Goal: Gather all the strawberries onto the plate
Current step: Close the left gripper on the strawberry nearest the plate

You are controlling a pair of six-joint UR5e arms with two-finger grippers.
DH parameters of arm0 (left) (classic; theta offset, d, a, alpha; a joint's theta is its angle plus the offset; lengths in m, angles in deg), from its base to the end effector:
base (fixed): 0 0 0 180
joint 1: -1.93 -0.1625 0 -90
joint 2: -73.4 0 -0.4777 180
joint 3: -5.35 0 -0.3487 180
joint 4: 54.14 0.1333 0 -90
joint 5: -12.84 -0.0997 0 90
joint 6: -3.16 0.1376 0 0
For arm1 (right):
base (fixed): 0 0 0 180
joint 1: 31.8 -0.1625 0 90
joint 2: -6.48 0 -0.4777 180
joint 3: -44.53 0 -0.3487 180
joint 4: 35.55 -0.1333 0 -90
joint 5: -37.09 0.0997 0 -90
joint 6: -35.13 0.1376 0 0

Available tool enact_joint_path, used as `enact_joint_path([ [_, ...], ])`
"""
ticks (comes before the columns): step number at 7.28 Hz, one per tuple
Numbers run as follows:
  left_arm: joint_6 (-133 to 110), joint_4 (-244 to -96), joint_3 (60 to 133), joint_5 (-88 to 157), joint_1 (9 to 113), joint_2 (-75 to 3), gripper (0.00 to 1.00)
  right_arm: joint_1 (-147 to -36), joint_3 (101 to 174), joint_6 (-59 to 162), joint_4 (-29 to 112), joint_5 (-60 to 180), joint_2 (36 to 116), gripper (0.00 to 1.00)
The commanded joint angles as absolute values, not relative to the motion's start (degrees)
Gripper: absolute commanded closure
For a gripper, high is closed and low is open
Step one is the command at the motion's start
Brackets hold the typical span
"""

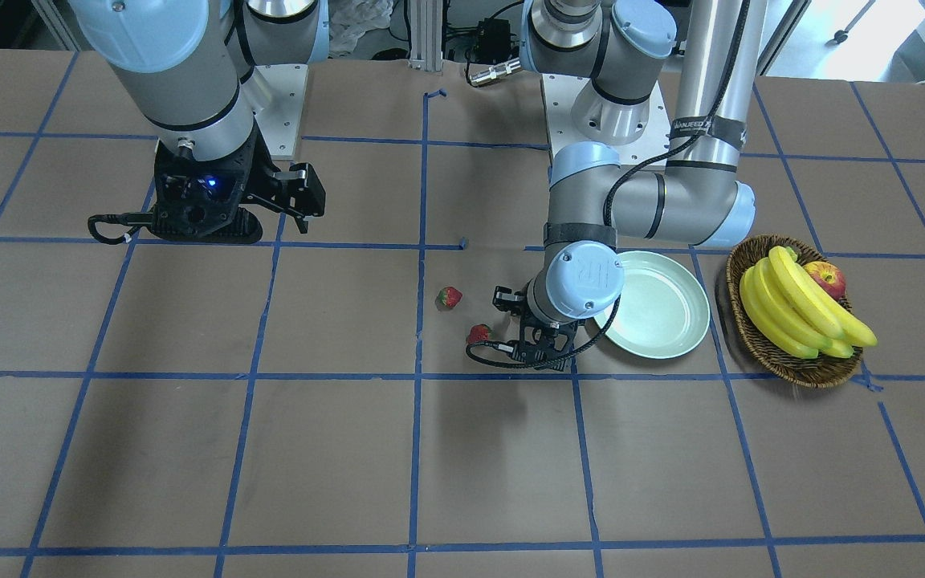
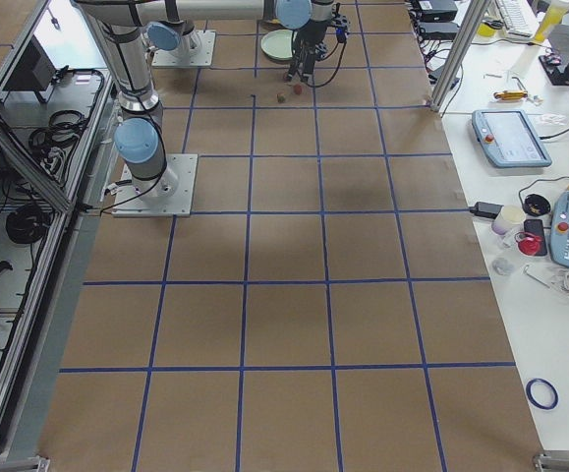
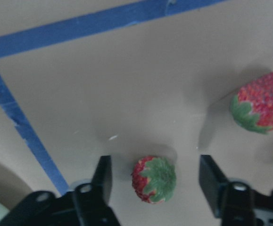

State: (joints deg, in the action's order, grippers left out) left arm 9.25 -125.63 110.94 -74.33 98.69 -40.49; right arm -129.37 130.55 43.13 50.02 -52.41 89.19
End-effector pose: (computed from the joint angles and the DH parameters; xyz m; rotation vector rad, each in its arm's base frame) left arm -0.1987 -0.4865 0.2136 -0.3267 -3.0258 -0.5637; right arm 0.1977 -0.4670 0.4664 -0.0126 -3.1248 -0.2113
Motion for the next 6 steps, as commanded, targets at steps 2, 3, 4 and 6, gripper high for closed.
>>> enact_joint_path([
  [2,9.2,-126.7,110.7,-74.9,98.7,-40.2,1.0,-129.4,130.6,43.2,50.1,-52.2,89.2,0.0],
  [3,9.2,-126.7,110.4,-74.9,98.7,-39.5,1.0,-129.4,130.6,43.1,50.1,-52.2,89.2,0.0],
  [4,9.2,-127.5,108.4,-75.1,98.4,-38.6,1.0,-129.4,130.6,43.1,50.1,-52.2,89.2,0.0],
  [6,11.4,-138.0,101.7,-81.8,95.9,-36.2,1.0,-129.4,130.6,43.2,50.1,-52.2,89.2,0.0],
])
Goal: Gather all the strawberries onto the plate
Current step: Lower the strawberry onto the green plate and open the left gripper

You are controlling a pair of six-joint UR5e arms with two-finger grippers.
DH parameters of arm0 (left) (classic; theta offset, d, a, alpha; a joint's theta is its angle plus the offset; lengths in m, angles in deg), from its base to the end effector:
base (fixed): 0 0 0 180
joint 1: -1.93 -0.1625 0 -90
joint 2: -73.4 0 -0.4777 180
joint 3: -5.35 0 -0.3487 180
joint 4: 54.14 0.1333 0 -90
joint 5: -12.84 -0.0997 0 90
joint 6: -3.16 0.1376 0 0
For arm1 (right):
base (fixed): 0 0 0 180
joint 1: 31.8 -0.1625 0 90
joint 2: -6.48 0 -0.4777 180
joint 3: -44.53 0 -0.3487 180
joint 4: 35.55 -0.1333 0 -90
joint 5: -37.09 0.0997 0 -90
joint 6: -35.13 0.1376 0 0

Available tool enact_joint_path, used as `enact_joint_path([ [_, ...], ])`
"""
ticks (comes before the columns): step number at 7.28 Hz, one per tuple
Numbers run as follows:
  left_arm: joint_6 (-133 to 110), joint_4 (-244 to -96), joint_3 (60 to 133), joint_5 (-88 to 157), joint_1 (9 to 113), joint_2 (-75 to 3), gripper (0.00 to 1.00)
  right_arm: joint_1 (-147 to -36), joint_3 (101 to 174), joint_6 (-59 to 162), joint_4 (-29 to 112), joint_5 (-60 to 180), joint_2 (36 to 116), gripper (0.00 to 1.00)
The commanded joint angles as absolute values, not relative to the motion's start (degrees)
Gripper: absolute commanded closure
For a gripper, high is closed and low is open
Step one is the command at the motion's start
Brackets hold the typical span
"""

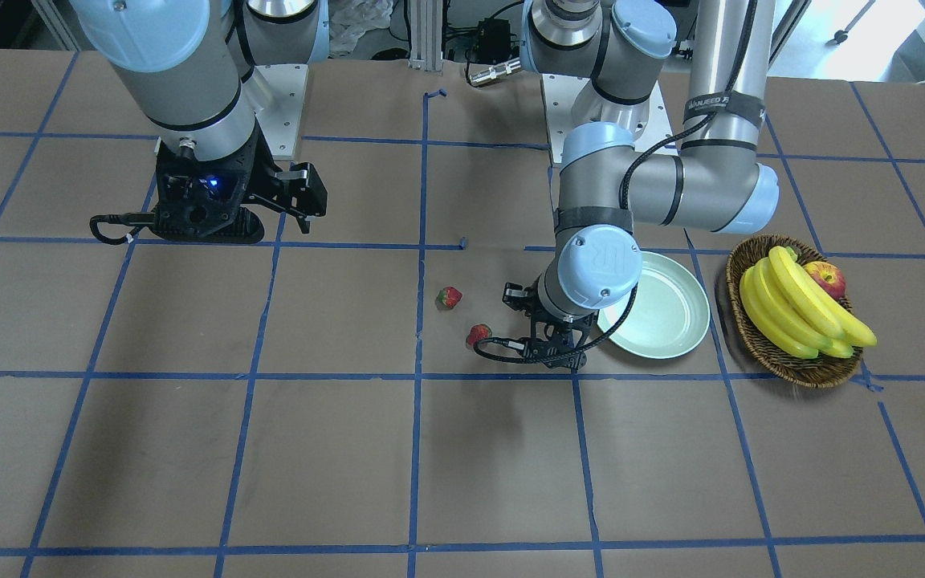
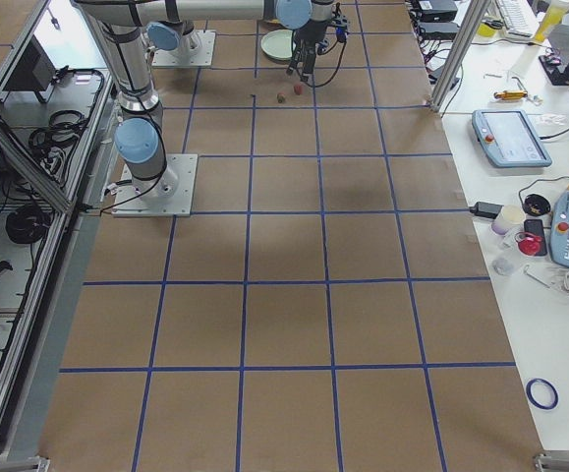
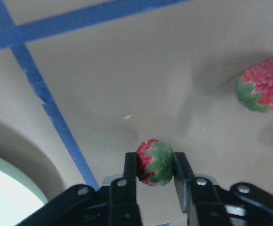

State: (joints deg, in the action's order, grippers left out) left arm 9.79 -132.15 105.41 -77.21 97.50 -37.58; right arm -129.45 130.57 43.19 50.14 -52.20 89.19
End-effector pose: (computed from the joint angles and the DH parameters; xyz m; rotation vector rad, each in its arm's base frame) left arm -0.1829 -0.5038 0.2661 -0.3292 -3.0786 -0.5195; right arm 0.1989 -0.4669 0.4665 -0.0125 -3.1286 -0.2096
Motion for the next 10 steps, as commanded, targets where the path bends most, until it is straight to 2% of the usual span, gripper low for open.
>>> enact_joint_path([
  [1,17.9,-139.9,101.8,-83.7,92.7,-35.6,1.0,-129.4,130.6,43.2,50.1,-52.1,89.2,0.0],
  [6,27.8,-136.9,106.8,-95.2,79.8,-38.7,1.0,-129.6,130.7,43.2,50.3,-52.0,88.7,0.0],
  [7,27.2,-136.8,107.6,-94.2,79.8,-38.9,0.33,-129.6,130.7,43.2,50.4,-52.0,88.7,0.0],
  [8,26.9,-136.6,108.2,-94.0,79.9,-38.7,0.11,-129.6,130.7,43.2,50.4,-52.0,88.7,0.0],
  [10,25.7,-136.1,106.9,-86.0,81.2,-36.5,0.0,-129.6,130.7,43.2,50.5,-52.0,88.7,0.0],
])
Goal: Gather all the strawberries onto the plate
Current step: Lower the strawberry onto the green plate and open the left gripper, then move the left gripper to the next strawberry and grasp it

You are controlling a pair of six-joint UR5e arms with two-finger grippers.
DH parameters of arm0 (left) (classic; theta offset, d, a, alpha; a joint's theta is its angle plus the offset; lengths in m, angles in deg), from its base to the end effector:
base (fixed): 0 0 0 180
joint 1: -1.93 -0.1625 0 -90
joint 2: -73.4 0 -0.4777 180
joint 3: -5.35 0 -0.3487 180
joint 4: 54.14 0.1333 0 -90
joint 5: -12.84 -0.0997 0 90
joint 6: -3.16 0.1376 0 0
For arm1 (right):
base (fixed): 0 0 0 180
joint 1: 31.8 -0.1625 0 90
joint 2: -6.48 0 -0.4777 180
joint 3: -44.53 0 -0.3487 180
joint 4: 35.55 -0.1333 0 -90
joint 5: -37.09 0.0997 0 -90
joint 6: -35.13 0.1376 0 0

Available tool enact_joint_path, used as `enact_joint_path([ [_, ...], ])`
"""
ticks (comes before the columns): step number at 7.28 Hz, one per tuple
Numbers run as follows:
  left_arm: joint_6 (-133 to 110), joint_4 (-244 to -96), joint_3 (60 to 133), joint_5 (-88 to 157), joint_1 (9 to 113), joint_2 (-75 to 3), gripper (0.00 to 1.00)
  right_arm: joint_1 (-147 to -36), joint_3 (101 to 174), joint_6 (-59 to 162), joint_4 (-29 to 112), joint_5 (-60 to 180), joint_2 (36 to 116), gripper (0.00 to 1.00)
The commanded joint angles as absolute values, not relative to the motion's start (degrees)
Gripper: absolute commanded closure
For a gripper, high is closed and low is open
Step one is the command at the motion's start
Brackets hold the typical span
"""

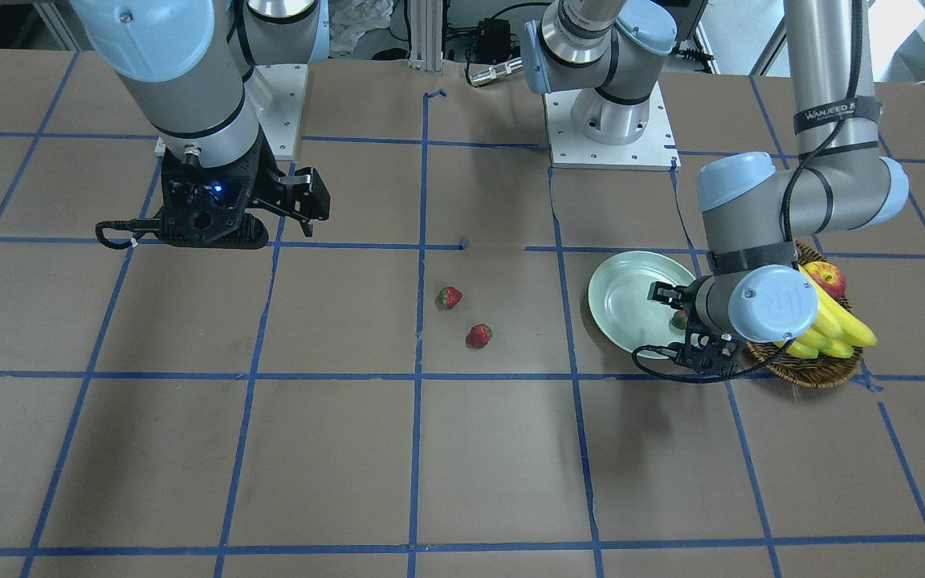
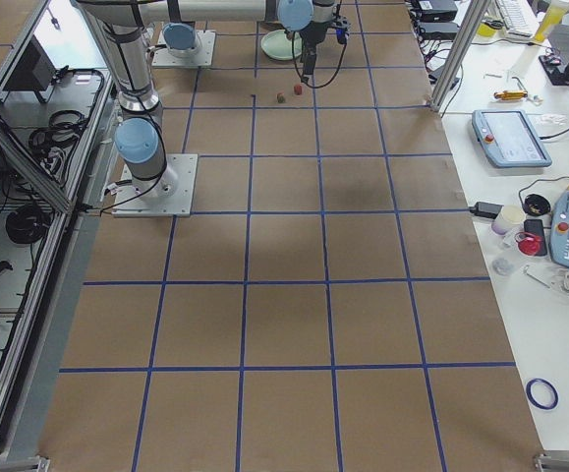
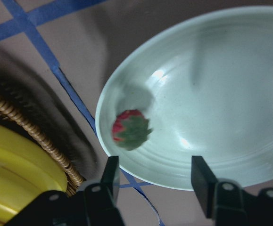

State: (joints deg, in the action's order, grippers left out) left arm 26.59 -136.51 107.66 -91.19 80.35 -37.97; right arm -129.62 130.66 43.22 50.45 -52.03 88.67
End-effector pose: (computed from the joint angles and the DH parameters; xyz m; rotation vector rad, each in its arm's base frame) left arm 0.0015 -0.5052 0.2503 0.3883 2.9272 0.7604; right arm 0.2012 -0.4695 0.4618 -0.0090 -3.1300 -0.2185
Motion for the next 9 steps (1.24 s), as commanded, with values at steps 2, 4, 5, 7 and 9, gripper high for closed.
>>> enact_joint_path([
  [2,15.9,-135.3,102.6,-80.6,87.9,-36.6,0.0,-129.6,130.7,43.2,50.6,-52.0,88.7,0.0],
  [4,8.5,-130.3,102.6,-75.8,93.1,-37.9,0.0,-129.6,130.6,43.2,50.5,-52.0,88.7,0.0],
  [5,7.7,-128.3,102.9,-70.6,94.6,-39.1,0.01,-129.6,130.6,43.2,50.5,-52.0,88.7,0.0],
  [7,7.6,-128.1,103.1,-70.0,98.9,-41.7,0.05,-129.7,130.6,43.3,50.5,-52.0,88.7,0.0],
  [9,7.3,-126.3,103.1,-68.1,101.5,-43.6,0.05,-129.7,130.7,43.3,50.5,-52.0,88.7,0.0],
])
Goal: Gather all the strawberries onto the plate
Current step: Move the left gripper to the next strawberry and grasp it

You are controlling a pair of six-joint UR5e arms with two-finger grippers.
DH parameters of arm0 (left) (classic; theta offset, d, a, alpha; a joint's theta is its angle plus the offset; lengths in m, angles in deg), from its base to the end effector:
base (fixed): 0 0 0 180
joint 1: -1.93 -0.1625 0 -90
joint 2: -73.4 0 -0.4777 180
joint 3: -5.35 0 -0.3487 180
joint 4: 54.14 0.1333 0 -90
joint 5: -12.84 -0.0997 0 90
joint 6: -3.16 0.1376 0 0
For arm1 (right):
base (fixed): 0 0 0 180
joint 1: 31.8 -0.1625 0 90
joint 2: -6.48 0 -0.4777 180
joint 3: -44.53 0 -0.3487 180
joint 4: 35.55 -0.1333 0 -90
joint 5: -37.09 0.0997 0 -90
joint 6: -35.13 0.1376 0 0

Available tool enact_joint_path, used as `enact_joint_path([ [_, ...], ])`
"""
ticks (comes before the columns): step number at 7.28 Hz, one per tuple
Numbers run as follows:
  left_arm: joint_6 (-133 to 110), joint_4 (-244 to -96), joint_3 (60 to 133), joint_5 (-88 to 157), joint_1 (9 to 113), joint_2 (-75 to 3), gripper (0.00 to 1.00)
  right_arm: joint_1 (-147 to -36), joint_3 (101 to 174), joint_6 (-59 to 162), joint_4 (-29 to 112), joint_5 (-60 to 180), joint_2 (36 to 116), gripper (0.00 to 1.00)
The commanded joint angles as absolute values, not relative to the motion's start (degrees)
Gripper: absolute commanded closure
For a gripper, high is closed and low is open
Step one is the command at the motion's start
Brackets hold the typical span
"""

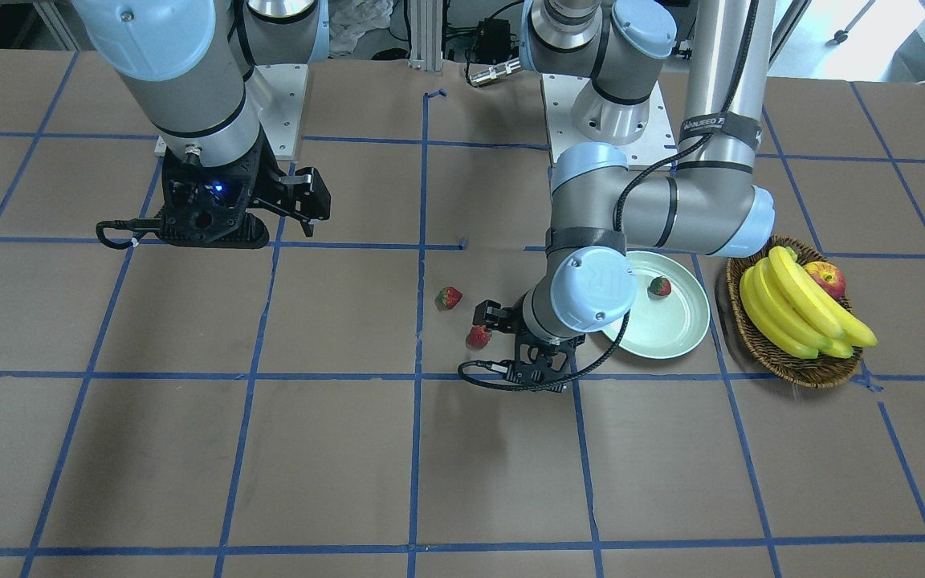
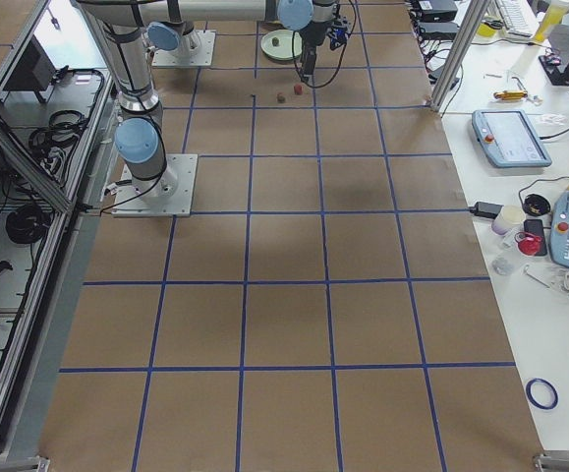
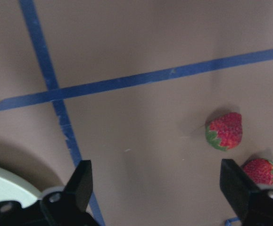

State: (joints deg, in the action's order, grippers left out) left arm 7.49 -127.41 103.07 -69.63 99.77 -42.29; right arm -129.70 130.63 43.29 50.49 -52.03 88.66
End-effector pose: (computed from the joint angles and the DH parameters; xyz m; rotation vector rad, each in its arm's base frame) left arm -0.2256 -0.5287 0.2417 -0.2880 -2.9738 -0.4438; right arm 0.2019 -0.4695 0.4620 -0.0088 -3.1301 -0.2168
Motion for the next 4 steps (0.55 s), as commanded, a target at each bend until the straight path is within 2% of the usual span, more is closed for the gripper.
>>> enact_joint_path([
  [1,5.7,-126.2,103.1,-66.8,102.6,-44.5,0.06,-129.7,130.7,43.3,50.6,-52.0,88.7,0.0],
  [2,5.4,-126.3,103.1,-66.8,103.5,-44.9,0.31,-129.7,130.7,43.2,50.6,-52.0,88.7,0.0],
  [3,5.3,-126.8,103.3,-66.8,103.9,-45.0,0.48,-129.6,130.6,43.3,50.6,-52.0,88.7,0.0],
  [4,5.2,-126.7,103.3,-66.9,104.0,-45.3,0.48,-129.7,130.6,43.3,50.6,-52.0,88.7,0.0],
])
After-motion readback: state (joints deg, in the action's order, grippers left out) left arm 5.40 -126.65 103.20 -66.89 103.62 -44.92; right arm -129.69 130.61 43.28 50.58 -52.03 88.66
